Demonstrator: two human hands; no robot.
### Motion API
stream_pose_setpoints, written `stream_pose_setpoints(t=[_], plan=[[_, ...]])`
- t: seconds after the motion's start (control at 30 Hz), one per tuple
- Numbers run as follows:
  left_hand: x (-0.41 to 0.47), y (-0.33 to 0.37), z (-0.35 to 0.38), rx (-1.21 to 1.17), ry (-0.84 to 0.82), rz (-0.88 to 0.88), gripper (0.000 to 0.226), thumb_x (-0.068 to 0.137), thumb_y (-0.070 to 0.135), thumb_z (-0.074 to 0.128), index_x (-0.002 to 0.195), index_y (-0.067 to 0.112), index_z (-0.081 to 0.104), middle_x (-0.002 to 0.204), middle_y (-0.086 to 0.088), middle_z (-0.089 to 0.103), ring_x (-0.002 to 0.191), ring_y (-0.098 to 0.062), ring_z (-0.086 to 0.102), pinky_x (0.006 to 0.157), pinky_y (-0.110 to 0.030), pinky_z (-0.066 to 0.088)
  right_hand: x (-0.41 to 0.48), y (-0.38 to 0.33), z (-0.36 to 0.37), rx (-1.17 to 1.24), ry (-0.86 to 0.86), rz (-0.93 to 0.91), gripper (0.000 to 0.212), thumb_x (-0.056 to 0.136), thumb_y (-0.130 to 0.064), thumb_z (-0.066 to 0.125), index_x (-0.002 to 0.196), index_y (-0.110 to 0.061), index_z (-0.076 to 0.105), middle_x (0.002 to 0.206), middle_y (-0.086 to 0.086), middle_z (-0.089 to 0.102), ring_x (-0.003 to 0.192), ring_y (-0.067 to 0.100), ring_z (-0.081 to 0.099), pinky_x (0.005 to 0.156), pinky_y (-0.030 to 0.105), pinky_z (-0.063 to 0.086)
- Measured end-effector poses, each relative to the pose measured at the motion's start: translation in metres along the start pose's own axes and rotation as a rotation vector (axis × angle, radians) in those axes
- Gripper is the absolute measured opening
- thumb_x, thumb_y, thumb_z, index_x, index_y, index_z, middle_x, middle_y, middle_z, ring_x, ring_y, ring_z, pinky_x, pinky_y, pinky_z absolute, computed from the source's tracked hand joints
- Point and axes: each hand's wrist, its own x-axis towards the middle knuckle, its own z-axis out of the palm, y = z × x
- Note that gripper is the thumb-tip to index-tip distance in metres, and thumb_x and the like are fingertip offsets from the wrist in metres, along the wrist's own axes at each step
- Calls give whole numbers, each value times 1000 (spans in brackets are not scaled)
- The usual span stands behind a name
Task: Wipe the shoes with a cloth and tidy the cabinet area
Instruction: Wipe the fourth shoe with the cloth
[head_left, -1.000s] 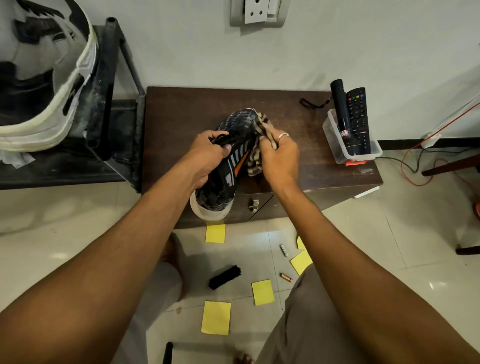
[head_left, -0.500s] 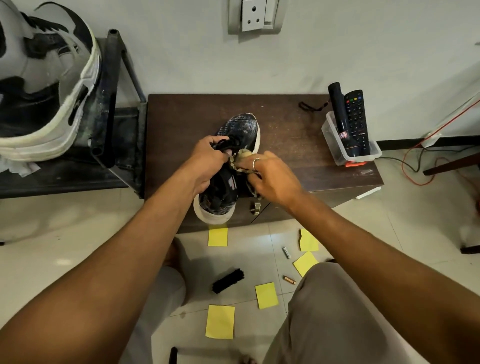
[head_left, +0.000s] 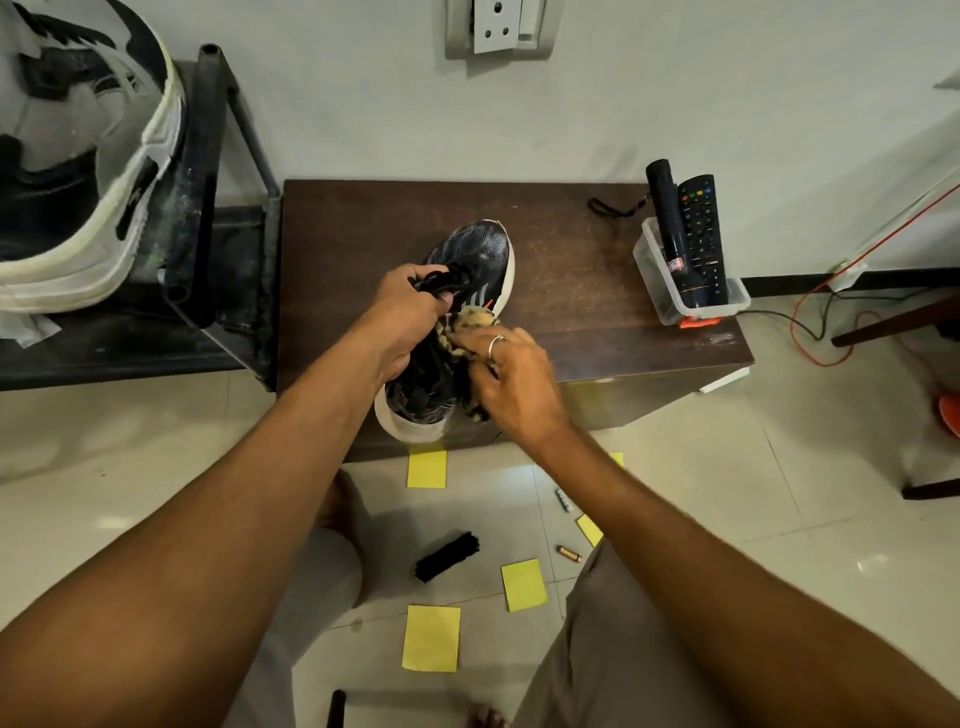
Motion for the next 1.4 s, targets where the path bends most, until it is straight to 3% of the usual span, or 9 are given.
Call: stream_pose_setpoints(t=[0.2,0.3,0.4,0.6,0.77,0.87,1.03,1.23,1.4], plan=[[-4,1,3,12,21,3,31,95,-2,63,121,15,66,109,-2,68,101,-14,62,84,-20,47,-30,-1,-10,71,-128,8,45,90,3,60,129,-18,71,130,0,69,119,19,57,103,24,43],[-3,1,3,13,11,-2,30,95,-1,63,116,19,66,102,1,67,99,-14,63,81,-21,48,-15,-1,0,-20,-7,-20,42,89,4,60,126,-12,72,130,2,67,112,22,59,99,24,46],[-3,1,3,-2,32,7,28,95,-2,63,111,21,67,103,1,68,99,-14,64,84,-23,50,-9,-19,13,198,130,218,40,92,3,57,126,-11,72,126,-3,61,114,7,57,105,20,46],[-5,-1,8,16,110,25,26,94,3,66,104,27,65,96,11,65,92,-4,61,75,-13,44,-55,-34,1,532,-47,529,28,98,-14,61,121,-20,75,109,-5,68,103,8,66,92,24,54],[-7,0,7,36,96,38,25,94,3,66,106,26,66,97,11,66,96,-6,62,83,-16,46,-31,-41,11,685,126,718,18,95,-10,59,96,-7,77,90,17,76,72,12,67,67,28,56],[-7,-1,6,39,112,49,25,94,5,67,104,28,67,100,10,67,97,-5,63,80,-14,47,-40,-48,20,632,154,685,19,93,-17,58,95,-17,78,90,15,74,76,10,69,69,31,60],[-7,-1,9,34,110,46,26,94,3,66,105,27,67,101,7,67,95,-6,63,83,-17,49,-54,-41,-1,595,-81,622,15,96,-23,63,90,-24,77,82,-7,75,78,6,69,70,23,54],[-9,1,8,3,107,29,26,95,2,64,111,22,67,97,6,68,90,-5,64,79,-17,50,-19,-32,5,490,161,614,18,97,-15,59,96,-15,77,93,4,73,78,8,66,68,24,52],[-9,1,9,-17,131,20,30,95,1,63,117,21,68,104,5,69,96,-6,64,84,-18,51,-48,-41,5,507,-23,634,22,96,-18,58,79,-20,71,75,-3,71,69,6,66,64,27,55]])
